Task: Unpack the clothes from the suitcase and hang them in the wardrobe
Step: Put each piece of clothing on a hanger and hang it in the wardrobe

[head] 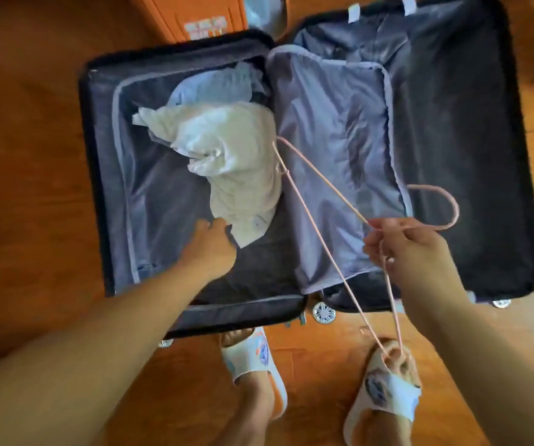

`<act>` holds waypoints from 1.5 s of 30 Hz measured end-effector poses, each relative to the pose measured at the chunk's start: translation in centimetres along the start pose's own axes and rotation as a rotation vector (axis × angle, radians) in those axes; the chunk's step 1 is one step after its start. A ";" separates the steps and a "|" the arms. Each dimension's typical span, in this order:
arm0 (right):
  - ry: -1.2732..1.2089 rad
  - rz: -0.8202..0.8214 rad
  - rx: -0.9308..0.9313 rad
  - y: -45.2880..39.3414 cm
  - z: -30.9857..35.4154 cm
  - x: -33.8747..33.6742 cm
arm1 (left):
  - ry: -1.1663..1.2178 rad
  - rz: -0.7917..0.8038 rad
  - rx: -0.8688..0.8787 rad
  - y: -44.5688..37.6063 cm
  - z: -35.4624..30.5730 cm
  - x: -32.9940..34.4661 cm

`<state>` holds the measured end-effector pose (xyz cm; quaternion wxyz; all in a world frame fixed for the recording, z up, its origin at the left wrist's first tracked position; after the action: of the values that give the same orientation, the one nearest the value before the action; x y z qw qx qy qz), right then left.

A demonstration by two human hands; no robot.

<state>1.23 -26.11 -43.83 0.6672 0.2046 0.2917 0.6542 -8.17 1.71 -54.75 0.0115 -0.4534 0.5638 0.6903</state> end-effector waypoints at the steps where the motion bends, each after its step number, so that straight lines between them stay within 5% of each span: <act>1: -0.007 -0.001 -0.008 -1.5 -1.4 1.3 | -0.120 -0.012 0.036 -3.4 0.2 -0.1; 6: -0.081 -0.043 -0.005 -5.2 -6.0 5.1 | -0.562 -0.117 0.162 -16.7 1.2 -2.4; 10: -0.086 -0.099 0.018 -3.3 -6.8 4.8 | -0.475 -0.257 0.266 -16.7 2.1 -3.2; 12: -0.048 -0.114 0.051 -1.0 -6.7 3.9 | -0.175 -0.371 0.273 -12.5 2.5 -3.6; 19: 0.128 -0.060 0.101 11.5 3.6 0.8 | 1.039 -0.483 -0.133 12.2 5.0 -15.6; 30: 0.511 0.398 -0.258 32.6 28.3 -2.5 | 1.852 -0.471 0.247 54.6 -2.2 -45.7; 35: 0.427 0.659 -0.511 45.3 33.6 -2.3 | 1.997 -0.566 0.357 70.0 -4.6 -49.8; 41: 0.471 0.511 -0.812 47.3 40.2 -3.0 | 1.924 -0.632 0.425 83.0 -3.4 -49.7; 45: 0.412 0.845 -0.855 51.1 46.4 -3.0 | 1.868 -0.680 0.441 87.2 -1.7 -48.6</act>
<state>-6.70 -20.98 24.65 0.3043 -0.1123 0.0212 0.9457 -24.43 -7.28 43.34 -0.1543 -0.9351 0.3032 -0.0990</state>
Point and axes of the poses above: each hand's wrist, its own y-axis away from the middle knuckle, its own x-axis out of the palm, z = x × y, the point moved 2 cm from there along -y, towards the middle knuckle, and after that the axes turned 9 degrees about -y, right-handed, at the moved point
